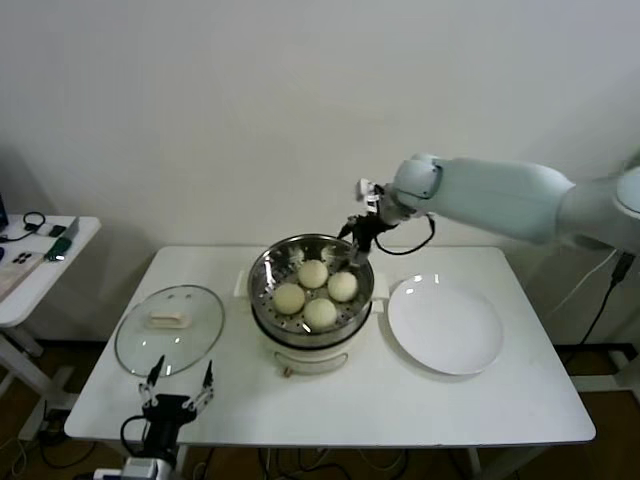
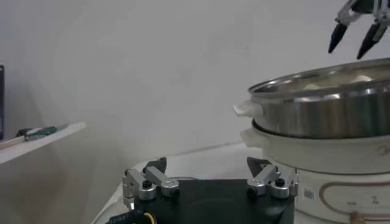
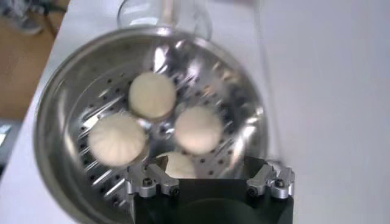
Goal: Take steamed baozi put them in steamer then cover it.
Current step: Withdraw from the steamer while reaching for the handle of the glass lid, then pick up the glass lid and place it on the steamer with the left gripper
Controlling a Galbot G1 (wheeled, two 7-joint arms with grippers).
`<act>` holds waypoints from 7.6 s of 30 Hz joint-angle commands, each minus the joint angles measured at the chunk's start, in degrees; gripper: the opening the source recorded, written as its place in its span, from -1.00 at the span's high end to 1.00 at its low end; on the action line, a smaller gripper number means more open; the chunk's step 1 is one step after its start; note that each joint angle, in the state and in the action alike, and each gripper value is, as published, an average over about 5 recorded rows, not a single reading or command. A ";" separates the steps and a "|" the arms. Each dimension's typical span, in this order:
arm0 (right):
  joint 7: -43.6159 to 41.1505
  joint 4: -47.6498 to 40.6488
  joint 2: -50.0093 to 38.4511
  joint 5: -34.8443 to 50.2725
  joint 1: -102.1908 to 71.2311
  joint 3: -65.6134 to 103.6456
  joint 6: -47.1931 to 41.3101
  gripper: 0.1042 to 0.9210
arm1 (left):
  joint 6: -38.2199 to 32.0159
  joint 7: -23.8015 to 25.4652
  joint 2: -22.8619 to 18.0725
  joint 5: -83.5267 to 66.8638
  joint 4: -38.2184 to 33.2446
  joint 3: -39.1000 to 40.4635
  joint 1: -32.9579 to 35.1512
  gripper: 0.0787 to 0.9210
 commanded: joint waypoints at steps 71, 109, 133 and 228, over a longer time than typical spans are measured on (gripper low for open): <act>36.58 37.10 -4.92 -36.60 -119.04 126.34 8.36 -0.76 | 6.55 -3.83 11.77 70.72 34.83 0.29 -29.37 -0.77; 34.77 35.24 -1.51 -41.94 -119.75 126.81 11.04 -0.76 | 2.98 -6.99 10.05 71.61 49.82 1.65 -41.61 -0.77; 34.35 34.34 0.24 -43.03 -119.05 126.90 11.72 -0.76 | 1.48 -7.36 9.51 70.94 49.27 1.49 -40.14 0.60; 32.59 26.63 0.46 -46.04 -114.11 127.67 15.02 -0.76 | 49.69 17.93 -2.37 77.83 17.77 44.63 -52.37 0.84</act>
